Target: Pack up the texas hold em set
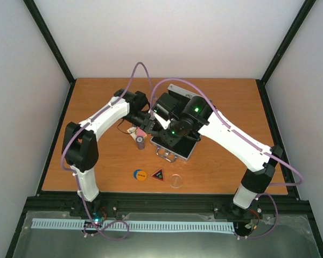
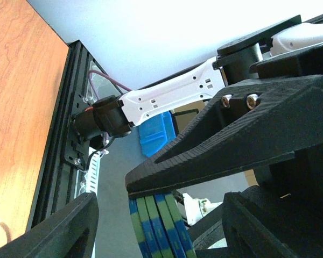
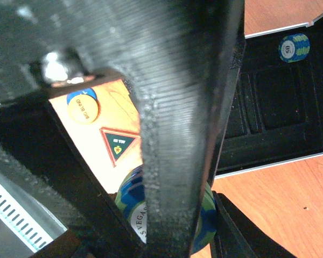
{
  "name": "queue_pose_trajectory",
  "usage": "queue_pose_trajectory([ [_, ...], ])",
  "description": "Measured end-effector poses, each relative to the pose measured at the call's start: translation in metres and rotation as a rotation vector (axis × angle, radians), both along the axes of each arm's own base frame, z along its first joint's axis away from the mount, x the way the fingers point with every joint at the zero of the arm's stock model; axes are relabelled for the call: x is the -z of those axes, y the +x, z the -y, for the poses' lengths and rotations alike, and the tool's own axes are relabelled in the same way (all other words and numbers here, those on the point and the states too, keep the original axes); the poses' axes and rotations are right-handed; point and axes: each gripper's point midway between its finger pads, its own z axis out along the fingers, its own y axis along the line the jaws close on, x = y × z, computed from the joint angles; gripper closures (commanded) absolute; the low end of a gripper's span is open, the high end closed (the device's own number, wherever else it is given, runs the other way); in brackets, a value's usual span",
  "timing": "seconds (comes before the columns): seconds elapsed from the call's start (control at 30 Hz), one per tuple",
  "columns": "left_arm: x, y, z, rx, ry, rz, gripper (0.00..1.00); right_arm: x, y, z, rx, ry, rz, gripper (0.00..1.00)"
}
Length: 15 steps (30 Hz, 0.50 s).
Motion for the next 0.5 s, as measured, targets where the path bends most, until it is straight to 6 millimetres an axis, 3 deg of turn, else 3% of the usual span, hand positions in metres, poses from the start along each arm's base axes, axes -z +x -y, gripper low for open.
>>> queue_pose_trajectory([
  [0.5, 0.0011, 0.0067, 0.001, -0.006, 0.007, -0.002, 0.41, 0.0029, 0.008, 0.0022, 0.015, -0.058, 0.014, 0.97],
])
